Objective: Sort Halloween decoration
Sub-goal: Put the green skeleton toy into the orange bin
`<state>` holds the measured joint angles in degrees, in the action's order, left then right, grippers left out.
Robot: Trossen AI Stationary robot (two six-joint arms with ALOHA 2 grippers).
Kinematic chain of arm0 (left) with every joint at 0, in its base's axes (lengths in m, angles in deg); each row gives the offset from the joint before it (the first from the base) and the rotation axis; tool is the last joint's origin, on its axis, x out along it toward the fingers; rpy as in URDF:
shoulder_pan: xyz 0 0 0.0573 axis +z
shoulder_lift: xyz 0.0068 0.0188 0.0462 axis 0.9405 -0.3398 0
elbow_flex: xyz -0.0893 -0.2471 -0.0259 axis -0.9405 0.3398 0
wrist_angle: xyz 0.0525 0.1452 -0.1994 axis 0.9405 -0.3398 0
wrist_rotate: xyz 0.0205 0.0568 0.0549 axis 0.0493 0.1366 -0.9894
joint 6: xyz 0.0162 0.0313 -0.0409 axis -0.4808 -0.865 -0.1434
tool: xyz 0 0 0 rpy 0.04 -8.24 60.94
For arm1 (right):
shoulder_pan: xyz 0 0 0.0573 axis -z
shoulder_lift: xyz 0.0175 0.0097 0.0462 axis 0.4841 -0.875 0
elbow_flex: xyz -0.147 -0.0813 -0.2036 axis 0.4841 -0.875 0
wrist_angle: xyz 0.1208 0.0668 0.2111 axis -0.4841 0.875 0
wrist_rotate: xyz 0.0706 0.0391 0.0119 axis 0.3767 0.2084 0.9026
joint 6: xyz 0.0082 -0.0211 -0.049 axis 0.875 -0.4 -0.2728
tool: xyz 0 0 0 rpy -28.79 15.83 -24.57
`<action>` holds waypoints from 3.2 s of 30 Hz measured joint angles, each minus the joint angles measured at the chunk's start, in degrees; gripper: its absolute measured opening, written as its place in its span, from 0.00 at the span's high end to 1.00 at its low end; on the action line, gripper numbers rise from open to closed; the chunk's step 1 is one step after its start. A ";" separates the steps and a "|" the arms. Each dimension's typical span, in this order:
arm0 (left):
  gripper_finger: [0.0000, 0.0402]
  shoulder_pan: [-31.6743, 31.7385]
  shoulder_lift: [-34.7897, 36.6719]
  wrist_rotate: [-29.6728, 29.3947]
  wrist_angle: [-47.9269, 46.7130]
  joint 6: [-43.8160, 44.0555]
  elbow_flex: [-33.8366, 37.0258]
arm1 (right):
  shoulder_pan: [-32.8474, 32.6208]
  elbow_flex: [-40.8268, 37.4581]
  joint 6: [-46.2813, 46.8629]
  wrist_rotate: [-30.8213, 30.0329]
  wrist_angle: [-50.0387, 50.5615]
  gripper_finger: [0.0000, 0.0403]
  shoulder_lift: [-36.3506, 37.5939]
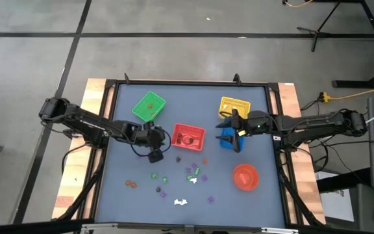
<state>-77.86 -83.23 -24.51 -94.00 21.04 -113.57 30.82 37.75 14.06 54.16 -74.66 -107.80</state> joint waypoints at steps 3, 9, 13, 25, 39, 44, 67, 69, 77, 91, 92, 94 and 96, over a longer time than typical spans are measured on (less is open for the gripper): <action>0.91 -0.01 0.07 -0.58 0.56 -0.19 -3.36 | 0.00 0.00 0.36 0.23 -4.36 0.41 -0.52; 0.91 -0.04 0.10 -0.63 10.88 -3.83 -5.17 | -0.02 0.00 0.41 0.55 -16.26 0.41 -5.14; 0.91 -0.04 0.10 -0.63 15.50 -4.94 -5.19 | -0.02 0.00 0.41 3.68 -25.06 0.41 -9.78; 0.91 -0.04 0.10 -0.61 16.42 -4.89 -5.18 | -0.02 1.21 0.39 5.04 -46.44 0.41 -23.71; 0.91 -0.04 0.12 -0.61 17.17 -4.90 -5.19 | -0.02 10.75 0.24 5.13 -45.96 0.41 -36.53; 0.91 -0.04 0.14 -0.61 17.25 -4.90 -5.19 | -0.02 11.99 0.23 5.15 -45.93 0.41 -39.11; 0.91 0.43 0.14 -0.56 19.86 -4.94 -5.19 | -0.07 12.11 0.58 5.14 -47.72 0.41 -42.66; 0.91 0.84 0.14 -0.55 19.89 -4.94 -5.18 | -0.04 12.09 0.62 5.15 -47.74 0.41 -42.66; 0.91 2.22 -0.10 -0.29 20.08 -4.98 -5.18 | 0.00 12.02 0.63 5.04 -47.78 0.41 -42.66; 0.91 3.75 -0.17 -0.60 20.74 -6.40 -5.19 | -0.07 12.04 0.65 7.66 -47.79 0.41 -42.66; 0.91 3.72 -0.17 -0.25 20.74 -6.43 -5.19 | -0.07 12.04 0.65 7.62 -47.80 0.41 -42.66; 0.91 3.43 -0.17 -0.10 20.70 -6.40 -5.19 | -0.07 12.04 0.65 7.10 -47.78 0.41 -42.66; 0.91 3.10 -0.17 -0.08 20.70 -6.43 -5.19 | -0.07 12.04 0.63 7.05 -47.80 0.41 -42.66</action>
<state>-74.76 -83.39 -24.59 -73.30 14.61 -118.76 30.75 49.79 14.69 61.22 -122.46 -150.46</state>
